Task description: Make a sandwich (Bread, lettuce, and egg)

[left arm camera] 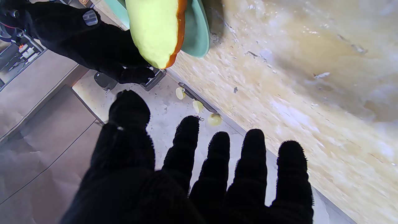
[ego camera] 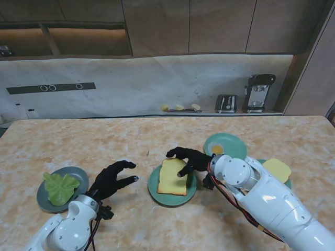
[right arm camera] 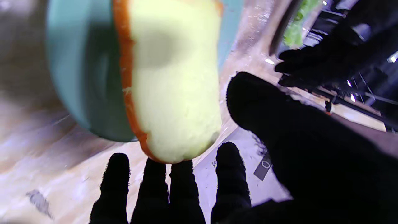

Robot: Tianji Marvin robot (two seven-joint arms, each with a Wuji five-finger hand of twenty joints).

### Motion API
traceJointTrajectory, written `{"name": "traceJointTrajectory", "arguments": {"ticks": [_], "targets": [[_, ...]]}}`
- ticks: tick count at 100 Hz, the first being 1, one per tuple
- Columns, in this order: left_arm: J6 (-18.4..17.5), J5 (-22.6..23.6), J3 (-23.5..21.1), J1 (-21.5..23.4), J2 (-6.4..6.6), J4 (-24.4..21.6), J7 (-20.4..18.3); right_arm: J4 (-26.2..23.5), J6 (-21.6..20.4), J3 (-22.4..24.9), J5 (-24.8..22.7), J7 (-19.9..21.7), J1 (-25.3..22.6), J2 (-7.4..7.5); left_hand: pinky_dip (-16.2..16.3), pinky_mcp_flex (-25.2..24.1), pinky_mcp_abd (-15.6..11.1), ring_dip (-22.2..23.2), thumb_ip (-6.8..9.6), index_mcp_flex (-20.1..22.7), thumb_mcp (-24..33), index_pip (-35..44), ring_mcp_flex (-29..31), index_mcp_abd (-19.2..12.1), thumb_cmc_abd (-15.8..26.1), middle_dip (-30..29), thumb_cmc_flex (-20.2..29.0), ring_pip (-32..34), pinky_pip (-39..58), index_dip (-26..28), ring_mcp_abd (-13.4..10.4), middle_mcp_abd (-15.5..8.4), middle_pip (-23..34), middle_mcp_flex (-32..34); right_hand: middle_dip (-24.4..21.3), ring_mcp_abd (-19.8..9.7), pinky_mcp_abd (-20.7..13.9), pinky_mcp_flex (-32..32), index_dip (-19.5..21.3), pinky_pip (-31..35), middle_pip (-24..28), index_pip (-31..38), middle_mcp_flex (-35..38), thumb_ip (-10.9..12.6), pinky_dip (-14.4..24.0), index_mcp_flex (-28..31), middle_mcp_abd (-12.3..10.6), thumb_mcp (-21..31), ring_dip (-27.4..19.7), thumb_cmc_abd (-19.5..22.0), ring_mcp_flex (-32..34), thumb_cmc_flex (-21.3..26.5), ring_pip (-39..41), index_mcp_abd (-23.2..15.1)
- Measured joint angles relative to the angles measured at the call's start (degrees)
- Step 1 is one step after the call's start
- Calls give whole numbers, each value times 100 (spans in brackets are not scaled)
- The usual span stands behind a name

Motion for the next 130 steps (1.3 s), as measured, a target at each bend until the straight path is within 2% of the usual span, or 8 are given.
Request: {"name": "traceJointTrajectory", "arguments": {"ticks": [13, 19, 36, 59, 73, 92, 119, 130], "targets": [[-14, 3, -5, 5, 0, 0, 0, -40, 1, -14, -30, -19, -1, 60, 1, 0, 0, 0, 0, 0, 0, 0, 0, 0, 0, 0, 0, 0, 0, 0, 0, 0, 0, 0, 0, 0, 0, 0, -4, -156, -23, 120, 0, -36, -20, 85, -22, -46, -62, 0, 0, -25, 5, 1], [-14, 3, -5, 7, 0, 0, 2, -57, -22, 0, -73, -14, -10, 80, 1, 0, 0, 0, 0, 0, 0, 0, 0, 0, 0, 0, 0, 0, 0, 0, 0, 0, 0, 0, 0, -1, 0, 0, -4, -270, -271, 118, 0, -36, -61, 85, -24, -46, -133, 0, -1, -25, -42, 1], [-23, 7, -14, 15, 0, -1, 4, -152, -355, 79, -930, -75, -82, 156, 1, 0, 0, 0, 0, 0, 0, 0, 0, 0, 0, 0, 0, 0, 0, 0, 0, 0, 0, 0, -1, -1, 0, 10, -7, -553, -1088, 121, 0, -59, -157, 154, -24, -147, -393, 1, -112, -235, -343, -50], [-37, 8, -17, 17, 0, -1, -5, -258, -591, 216, -1282, -236, -216, 250, 1, 0, 0, 0, 0, 0, 0, 0, 0, 0, 0, 0, 0, 0, 0, 0, 0, 0, 0, 0, -1, 7, 1, 40, -56, -704, -1432, 1, 0, -108, -306, 2, -31, -328, -505, 196, -115, -399, -416, -142], [-49, 29, -27, 18, 2, -1, -12, -513, -692, 626, -1638, -609, -555, 240, 1, 0, 0, 0, 0, 0, 0, 0, 0, 0, 0, 0, 0, 0, 0, 0, 0, 0, 0, 0, -1, 7, 15, 201, -58, -706, -873, 220, 0, -110, -316, 0, -31, -419, -505, 196, -32, -469, -189, 171], [-48, 171, -112, 41, 7, -39, -80, -1419, -447, 1317, -1669, -529, -1301, 278, 2, 0, 0, 0, 0, 0, 0, 0, 0, 0, 0, 1, 40, 0, 52, 0, 0, 0, 0, 0, -1, 9, 134, 330, 44, -495, -117, 302, 0, -112, -436, 148, -31, -585, -505, 196, 255, -626, -89, 445], [11, 781, -409, 160, 56, -285, -324, -2114, -421, 2062, -1862, -615, -2304, 306, 223, 135, 5, 145, 0, 0, 0, 0, 93, 5, -3, 88, 200, 287, 466, 0, 54, 0, 102, 147, -1, 60, 197, 341, 46, -449, 137, 351, 0, -113, -559, 443, -26, -740, -505, 424, 313, -693, -77, 528], [342, 1247, -627, 321, 98, -573, -442, -2281, -453, 2242, -1900, -784, -2647, 323, 284, 189, 5, 214, 0, 0, 0, 1, 214, 68, -12, 145, 189, 304, 638, 63, 65, 1, 136, 148, -1, 65, 202, 341, 46, -449, 142, 344, 0, -113, -606, 512, -26, -793, -505, 426, 374, -694, -55, 535]]}}
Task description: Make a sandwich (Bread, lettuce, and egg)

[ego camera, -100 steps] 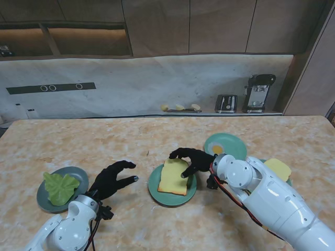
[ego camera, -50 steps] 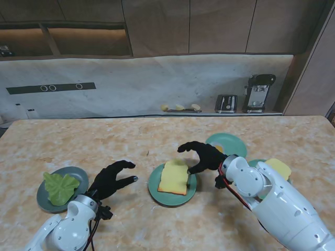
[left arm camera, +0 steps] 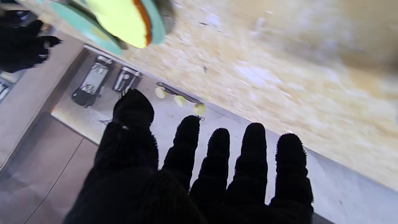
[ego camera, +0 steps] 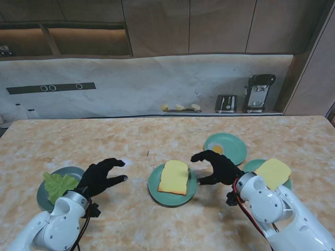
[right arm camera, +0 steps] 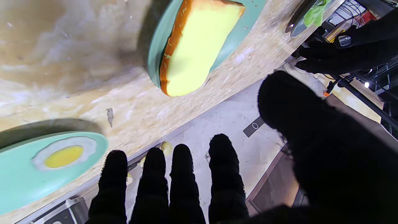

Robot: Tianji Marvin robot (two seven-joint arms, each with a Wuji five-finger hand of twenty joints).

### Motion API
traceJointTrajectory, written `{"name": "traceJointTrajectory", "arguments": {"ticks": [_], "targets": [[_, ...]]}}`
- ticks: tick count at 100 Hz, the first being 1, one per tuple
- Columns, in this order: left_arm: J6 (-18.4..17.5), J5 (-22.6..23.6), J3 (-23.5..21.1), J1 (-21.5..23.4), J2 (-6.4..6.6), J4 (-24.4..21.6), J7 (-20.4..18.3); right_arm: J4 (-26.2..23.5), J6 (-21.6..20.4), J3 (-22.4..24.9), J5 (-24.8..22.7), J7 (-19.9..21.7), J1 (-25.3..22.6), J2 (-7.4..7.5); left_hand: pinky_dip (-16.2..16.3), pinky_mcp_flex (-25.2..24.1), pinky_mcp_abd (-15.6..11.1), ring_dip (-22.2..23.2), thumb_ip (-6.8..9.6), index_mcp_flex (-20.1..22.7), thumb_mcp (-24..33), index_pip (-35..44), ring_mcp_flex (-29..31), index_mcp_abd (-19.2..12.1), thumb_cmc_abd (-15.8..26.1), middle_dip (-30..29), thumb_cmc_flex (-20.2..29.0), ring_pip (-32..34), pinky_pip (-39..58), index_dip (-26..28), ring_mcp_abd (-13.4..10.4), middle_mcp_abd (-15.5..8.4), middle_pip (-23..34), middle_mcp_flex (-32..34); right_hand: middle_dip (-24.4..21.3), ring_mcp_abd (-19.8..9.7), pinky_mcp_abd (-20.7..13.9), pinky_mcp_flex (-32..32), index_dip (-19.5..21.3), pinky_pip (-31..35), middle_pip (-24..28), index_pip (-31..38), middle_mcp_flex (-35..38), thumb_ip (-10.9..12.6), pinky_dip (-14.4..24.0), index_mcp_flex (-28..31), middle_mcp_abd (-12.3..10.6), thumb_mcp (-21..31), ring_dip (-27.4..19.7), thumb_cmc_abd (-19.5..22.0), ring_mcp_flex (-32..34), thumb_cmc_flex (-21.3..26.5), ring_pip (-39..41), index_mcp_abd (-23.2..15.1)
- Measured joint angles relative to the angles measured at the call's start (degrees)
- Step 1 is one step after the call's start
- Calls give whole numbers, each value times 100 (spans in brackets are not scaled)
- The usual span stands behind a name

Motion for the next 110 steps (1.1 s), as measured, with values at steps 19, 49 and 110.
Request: {"name": "traceJointTrajectory", "arguments": {"ticks": [19, 49, 110], "targets": [[317, 737, -447, 274, 62, -315, -262, -93, -41, 126, -51, -83, -333, 8, 72, 39, 0, 69, 0, 0, -4, 1, 59, 53, -67, 69, -1, 122, 144, 1, 43, 8, 23, 71, 0, 0, 50, -6, 1, 0, 0, 12, 0, 0, -24, 131, 1, -10, 0, 7, 0, 0, 10, 1], [1072, 1575, -1006, 577, 139, -502, -465, -78, -36, 160, 44, -107, -430, 9, 73, -127, -1, 70, 0, -6, -11, -146, -117, 117, -143, 81, -2, 122, 76, 1, 50, 19, -36, -18, 0, 0, 53, -19, 6, 0, 2, 8, 4, 0, -40, 208, 1, -94, 0, 67, 1, -4, 10, 1], [1104, 2469, -1471, 718, 288, -254, -1294, -159, -131, 263, 138, 113, -499, 43, 4, -360, -87, 40, 0, -341, -8, -509, -433, 204, -515, 85, -6, -174, -456, -135, -38, 3, -152, -438, 0, 0, 54, -79, 19, -4, 2, 1, 5, -1, -80, 221, 1, -174, 0, 202, 1, -4, 11, 1]]}}
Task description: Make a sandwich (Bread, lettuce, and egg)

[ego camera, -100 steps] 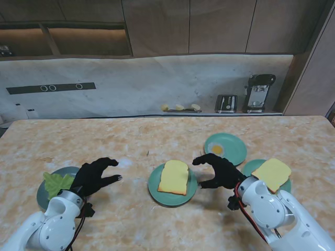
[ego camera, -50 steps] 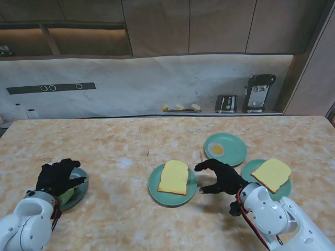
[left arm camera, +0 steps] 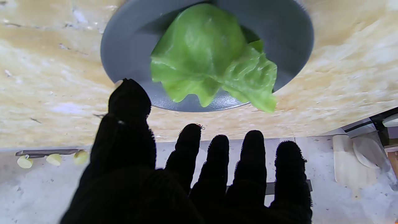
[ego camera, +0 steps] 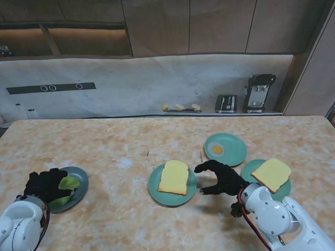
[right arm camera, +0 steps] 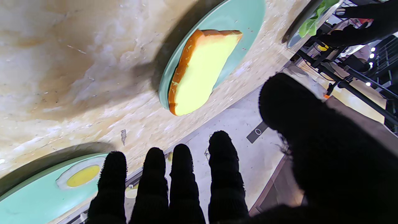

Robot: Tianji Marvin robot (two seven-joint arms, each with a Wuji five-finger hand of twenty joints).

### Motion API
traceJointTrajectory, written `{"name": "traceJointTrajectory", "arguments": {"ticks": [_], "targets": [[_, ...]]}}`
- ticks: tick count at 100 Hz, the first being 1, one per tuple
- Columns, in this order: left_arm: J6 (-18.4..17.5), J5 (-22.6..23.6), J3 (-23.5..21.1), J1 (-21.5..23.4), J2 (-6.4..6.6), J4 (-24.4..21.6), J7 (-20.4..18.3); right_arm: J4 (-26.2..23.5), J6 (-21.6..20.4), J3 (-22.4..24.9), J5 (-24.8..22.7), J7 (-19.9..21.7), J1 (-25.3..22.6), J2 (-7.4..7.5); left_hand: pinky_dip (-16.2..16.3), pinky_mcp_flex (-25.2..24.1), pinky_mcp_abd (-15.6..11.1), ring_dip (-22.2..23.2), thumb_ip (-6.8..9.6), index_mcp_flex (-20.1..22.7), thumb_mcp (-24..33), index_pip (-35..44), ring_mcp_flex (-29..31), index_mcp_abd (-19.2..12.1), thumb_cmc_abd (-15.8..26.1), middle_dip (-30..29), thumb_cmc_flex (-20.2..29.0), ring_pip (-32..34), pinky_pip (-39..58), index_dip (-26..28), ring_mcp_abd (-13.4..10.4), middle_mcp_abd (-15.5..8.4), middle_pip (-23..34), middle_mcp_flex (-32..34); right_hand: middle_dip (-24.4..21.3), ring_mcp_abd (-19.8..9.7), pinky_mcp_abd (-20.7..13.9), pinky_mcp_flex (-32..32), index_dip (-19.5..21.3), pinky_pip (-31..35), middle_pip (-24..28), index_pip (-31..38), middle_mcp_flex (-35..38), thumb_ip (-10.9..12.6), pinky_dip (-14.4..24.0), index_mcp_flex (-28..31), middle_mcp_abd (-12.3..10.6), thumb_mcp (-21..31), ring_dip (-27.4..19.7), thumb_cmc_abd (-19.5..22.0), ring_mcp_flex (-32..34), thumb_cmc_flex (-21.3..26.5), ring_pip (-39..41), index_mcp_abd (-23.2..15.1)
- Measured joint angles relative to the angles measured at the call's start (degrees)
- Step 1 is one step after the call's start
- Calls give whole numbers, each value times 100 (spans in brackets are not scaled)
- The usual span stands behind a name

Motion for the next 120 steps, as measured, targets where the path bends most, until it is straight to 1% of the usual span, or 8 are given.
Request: {"name": "traceJointTrajectory", "arguments": {"ticks": [20, 37, 47, 56, 70, 91, 108, 120], "targets": [[42, 130, 16, 22, 24, 93, 22, -75, -139, 18, 110, 67, -107, 23, -1, -12, 0, -1, 0, -199, 3, -66, -70, -8, -77, 0, 0, -86, -110, 0, -1, -2, -117, -135, 0, 0, 0, -57, 54, -66, 0, -1, 0, 0, -1, 10, 0, 0, 0, 0, 0, -3, 0, 0], [252, 181, 197, -146, 35, 323, 150, -100, -156, 17, 125, 62, -141, 24, -1, -26, 0, -1, 0, -277, 3, -79, -182, -9, -77, 0, 0, -66, -117, 0, -2, -4, -90, -214, 0, 0, 0, -62, 71, -119, 0, -10, 1, 0, -2, 62, 0, 0, 0, 0, 0, -3, 0, 0], [532, 189, 388, -303, 45, 483, 285, -103, -179, 20, 125, 55, -149, 24, -1, -48, 0, -1, 0, -348, 3, -85, -210, 63, -77, 1, 0, -66, -117, 0, -2, -4, -79, -282, 0, 0, 0, -62, 71, -120, 0, -10, 2, 0, -2, 62, 0, 0, 0, 0, 0, -3, 0, 0], [720, 106, 536, -420, 45, 593, 399, -103, -185, 22, 125, 56, -152, 24, -1, -51, 0, -1, 0, -348, 3, -85, -212, 138, -72, 4, 0, -66, -117, 0, -2, -2, -44, -282, 0, 0, 0, -66, 71, -126, 0, -13, 2, 0, -2, 62, 0, 0, 0, 0, 0, -3, 0, 0], [775, -62, 656, -530, 43, 666, 355, -103, -179, 23, 143, 64, -157, 24, -1, -51, 0, -1, 0, -348, 3, -141, -212, 177, -71, 5, -3, -66, -117, 0, -2, -2, -44, -282, 0, 0, 0, -78, 71, -131, 0, -51, 3, 0, -2, 62, 0, 0, 0, 0, 0, -3, 0, 0], [1031, -259, 781, -607, 35, 735, 327, -103, -169, 18, 155, 70, -164, 25, -1, -51, 47, -1, 0, -347, 3, -182, -212, 226, -71, 5, -4, -66, -117, 0, -2, 7, -46, -282, 0, 0, 0, -82, 71, -186, 0, -53, 8, 0, -2, 62, 0, 3, 0, 96, 0, -9, 0, 0], [1093, -237, 870, -638, 33, 798, 334, -102, -158, 11, 162, 70, -167, 25, -1, -51, 54, -1, 0, -346, 3, -295, -213, 233, -66, 5, 3, -66, -117, 0, -2, 8, -53, -282, 0, 0, 0, -82, 71, -193, 0, -53, 10, 0, -2, 62, 0, 35, 0, 98, 1, -13, 0, 0], [1171, -248, 958, -702, 33, 908, 390, -99, -147, -1, 168, 68, -165, 25, -1, -13, 63, -1, 0, -346, 133, -297, -213, 235, -119, 5, 222, -66, -117, -56, -2, 8, -53, -282, 0, 0, 0, -82, 71, -195, 0, -54, 10, 0, -2, 62, 0, 83, 0, 151, 1, -18, 0, 0]]}}
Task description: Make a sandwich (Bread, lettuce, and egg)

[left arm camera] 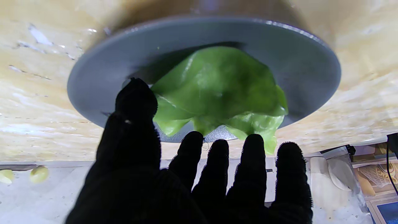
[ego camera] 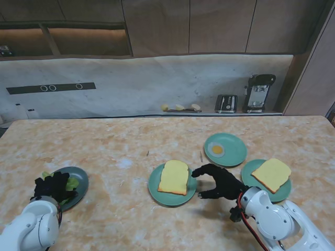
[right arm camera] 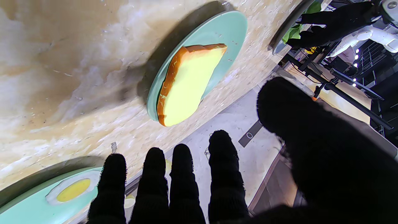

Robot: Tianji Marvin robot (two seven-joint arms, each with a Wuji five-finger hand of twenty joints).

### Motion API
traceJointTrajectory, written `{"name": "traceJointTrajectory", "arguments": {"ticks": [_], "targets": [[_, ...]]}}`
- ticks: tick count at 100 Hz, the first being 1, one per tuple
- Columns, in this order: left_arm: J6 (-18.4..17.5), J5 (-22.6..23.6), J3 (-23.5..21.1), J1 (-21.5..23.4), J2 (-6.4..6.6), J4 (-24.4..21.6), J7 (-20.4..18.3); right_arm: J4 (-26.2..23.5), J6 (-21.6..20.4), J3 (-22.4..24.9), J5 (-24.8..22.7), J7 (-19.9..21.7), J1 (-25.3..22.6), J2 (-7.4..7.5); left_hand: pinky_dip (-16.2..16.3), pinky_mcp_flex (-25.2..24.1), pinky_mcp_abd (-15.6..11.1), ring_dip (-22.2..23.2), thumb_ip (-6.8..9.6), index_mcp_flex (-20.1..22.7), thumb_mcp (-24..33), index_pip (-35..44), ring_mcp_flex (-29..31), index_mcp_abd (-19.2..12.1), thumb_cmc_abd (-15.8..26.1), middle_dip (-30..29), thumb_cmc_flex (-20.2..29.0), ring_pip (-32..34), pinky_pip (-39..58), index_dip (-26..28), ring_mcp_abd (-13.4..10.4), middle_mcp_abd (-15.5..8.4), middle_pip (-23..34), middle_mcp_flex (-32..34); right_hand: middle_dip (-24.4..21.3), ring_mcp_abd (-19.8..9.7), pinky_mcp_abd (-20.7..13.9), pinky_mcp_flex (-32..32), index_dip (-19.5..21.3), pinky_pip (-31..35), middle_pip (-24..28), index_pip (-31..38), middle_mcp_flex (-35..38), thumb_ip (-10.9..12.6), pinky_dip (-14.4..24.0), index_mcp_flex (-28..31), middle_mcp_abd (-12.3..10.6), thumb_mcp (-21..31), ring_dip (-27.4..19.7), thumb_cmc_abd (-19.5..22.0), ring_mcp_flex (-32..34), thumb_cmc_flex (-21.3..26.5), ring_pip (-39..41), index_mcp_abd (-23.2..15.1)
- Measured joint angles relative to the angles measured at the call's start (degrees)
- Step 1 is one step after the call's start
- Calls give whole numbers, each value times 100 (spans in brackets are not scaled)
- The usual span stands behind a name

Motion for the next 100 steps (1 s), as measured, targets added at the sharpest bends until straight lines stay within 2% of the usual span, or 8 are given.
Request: {"name": "traceJointTrajectory", "arguments": {"ticks": [6, 21, 35, 69, 78, 90, 94, 100], "targets": [[38, -9, 42, -39, 0, 49, 23, 0, 10, -6, 0, -2, 2, 0, 13, 57, 57, 0, 2, 0, 149, 0, 0, 0, -17, 0, 71, 0, 123, -3, 23, 0, 3, 0, 0, 0, 0, 0, 0, 0, 0, 0, 0, 0, 0, 0, 0, 0, 0, 1, 0, 0, 0, 0], [126, -75, 137, -139, -2, 169, 119, 1, 35, -15, -11, -5, 6, 0, 66, 229, 71, 30, 42, 0, 2214, 187, 87, 0, -582, 140, -317, 155, 562, 197, 87, 8, 144, 0, 0, 0, 0, -2, 0, -1, 0, -1, 2, 0, 0, 0, 0, 15, 0, 5, 65, 0, 0, 0], [232, -167, 222, -232, -16, 278, 246, 1, 100, -31, -23, -15, 7, 0, 219, 557, 71, 236, 41, -3, 3145, 686, 307, 2, -745, 358, -357, 525, 1147, 451, 120, 62, 442, 11, 0, 0, 0, -2, 0, -1, 0, -1, 2, 0, 3, 0, 0, 74, 0, 69, 65, -1, 0, 0], [289, -227, 327, -372, -57, 490, 574, -19, 216, -51, -46, -8, 3, -1, 838, 1339, -189, 1203, 92, -153, 3694, 2231, 985, -46, -807, 1263, -147, 1840, 2362, 1268, 74, 208, 1334, 432, 0, 0, 0, -2, 0, -1, 0, -1, 3, 0, 4, 0, 1, 94, 0, 136, 65, -40, 0, 0], [335, -215, 359, -409, -64, 537, 666, -22, 230, -51, -56, -8, 3, -1, 998, 1686, -279, 2082, 94, -217, 3834, 2676, 1333, -127, -1087, 1632, 251, 2007, 2707, 1587, 104, 138, 1619, 494, 0, 0, 0, -2, 0, -1, 0, -1, 3, 0, 4, 0, 1, 94, 0, 136, 66, -40, 0, 0], [403, -221, 398, -456, -73, 600, 747, -31, 258, -51, -59, -9, 2, -1, 1010, 2122, -337, 2949, 17, -221, 3842, 3280, 1838, -239, -1504, 2991, 756, 1797, 2931, 2078, 161, 61, 1718, 947, 0, 0, 0, -2, 1, -1, 0, -1, 3, 0, 5, 0, 1, 95, 0, 136, 66, -40, 0, 0], [426, -222, 415, -473, -75, 623, 778, -36, 269, -51, -59, -8, 1, -1, 794, 2179, -332, 3144, -27, -221, 3842, 3424, 1941, -264, -1556, 3274, 860, 1737, 3002, 2210, 163, -100, 1838, 1221, 0, 0, 0, -2, 2, -1, 0, -1, 3, 0, 5, 0, 1, 95, 0, 136, 66, -40, 0, 0], [456, -225, 433, -489, -79, 648, 814, -39, 282, -51, -59, 2, 1, -1, 670, 2261, -311, 3294, -30, -221, 3842, 3635, 2024, -279, -1604, 3529, 988, 1734, 3065, 2350, 163, -86, 1870, 1293, 0, 0, 0, -2, 2, -1, 0, -1, 3, 0, 7, 0, 0, 94, 0, 136, 66, -41, 0, 0]]}}
